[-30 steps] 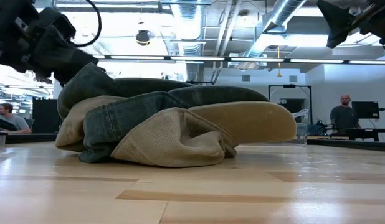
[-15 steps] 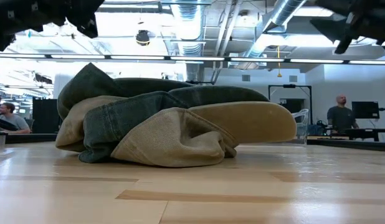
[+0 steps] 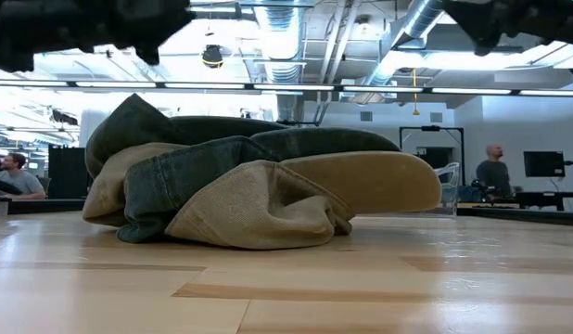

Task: Pick & Place hat
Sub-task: Put the black cap into the left transparent bin

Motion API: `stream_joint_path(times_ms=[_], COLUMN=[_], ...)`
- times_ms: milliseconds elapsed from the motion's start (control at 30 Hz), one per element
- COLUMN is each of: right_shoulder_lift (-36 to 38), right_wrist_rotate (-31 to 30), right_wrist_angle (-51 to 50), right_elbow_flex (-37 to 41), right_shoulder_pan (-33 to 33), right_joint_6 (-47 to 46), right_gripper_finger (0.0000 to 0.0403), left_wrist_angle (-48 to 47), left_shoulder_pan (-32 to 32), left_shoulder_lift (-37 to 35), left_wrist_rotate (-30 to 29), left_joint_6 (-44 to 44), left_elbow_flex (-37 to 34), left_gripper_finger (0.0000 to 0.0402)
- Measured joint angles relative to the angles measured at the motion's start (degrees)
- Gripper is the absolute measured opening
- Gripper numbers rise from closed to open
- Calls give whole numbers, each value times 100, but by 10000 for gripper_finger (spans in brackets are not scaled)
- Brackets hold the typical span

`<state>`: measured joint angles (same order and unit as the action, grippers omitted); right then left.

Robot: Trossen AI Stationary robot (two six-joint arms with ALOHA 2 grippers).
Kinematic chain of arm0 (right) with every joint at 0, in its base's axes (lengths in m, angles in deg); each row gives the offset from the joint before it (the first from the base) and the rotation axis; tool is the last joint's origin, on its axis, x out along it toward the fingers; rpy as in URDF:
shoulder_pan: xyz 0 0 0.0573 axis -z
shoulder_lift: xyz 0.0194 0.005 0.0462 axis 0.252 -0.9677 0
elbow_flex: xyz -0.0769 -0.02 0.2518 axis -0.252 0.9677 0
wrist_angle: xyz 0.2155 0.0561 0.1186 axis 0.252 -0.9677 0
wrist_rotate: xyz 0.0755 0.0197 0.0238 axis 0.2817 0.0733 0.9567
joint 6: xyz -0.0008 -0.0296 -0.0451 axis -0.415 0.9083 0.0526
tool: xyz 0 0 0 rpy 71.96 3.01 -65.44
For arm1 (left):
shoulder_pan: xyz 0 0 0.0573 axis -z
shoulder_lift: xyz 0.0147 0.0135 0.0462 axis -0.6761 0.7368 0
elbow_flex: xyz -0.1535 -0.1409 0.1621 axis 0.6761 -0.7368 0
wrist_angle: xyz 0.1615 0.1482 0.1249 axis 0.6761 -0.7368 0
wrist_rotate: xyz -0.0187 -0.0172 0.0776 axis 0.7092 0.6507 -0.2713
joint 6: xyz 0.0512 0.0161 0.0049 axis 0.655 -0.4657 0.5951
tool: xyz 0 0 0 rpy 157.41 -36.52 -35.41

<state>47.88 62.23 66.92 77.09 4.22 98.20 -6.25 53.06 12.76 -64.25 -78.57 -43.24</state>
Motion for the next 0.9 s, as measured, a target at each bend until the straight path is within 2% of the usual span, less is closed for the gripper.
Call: stream_joint_path(times_ms=[200, 333, 467, 700, 900], right_shoulder_lift=[-1232, -2027, -2799, -3952, -4841], right_wrist_rotate=[0, 0, 2, 98, 98], right_wrist_angle=[-730, -1135, -1148, -1116, -948], right_elbow_flex=[-670, -1057, -1337, -1762, -2036], right_shoulder_pan=[0, 0, 0, -2, 0], right_joint_6=[92, 94, 91, -220, -574], right_gripper_finger=[260, 260, 260, 260, 260], left_wrist_angle=[-886, -1045, -1063, -1154, -1106], left_shoulder_pan=[-394, -468, -463, -437, -417], left_shoulder_lift=[2, 1, 0, 107, 350], left_wrist_rotate=[13, 394, 788, 821, 824], left_joint_6=[-431, -479, -479, -508, -1087], left_elbow_flex=[212, 248, 248, 250, 252], left_gripper_finger=[134, 134, 134, 134, 134])
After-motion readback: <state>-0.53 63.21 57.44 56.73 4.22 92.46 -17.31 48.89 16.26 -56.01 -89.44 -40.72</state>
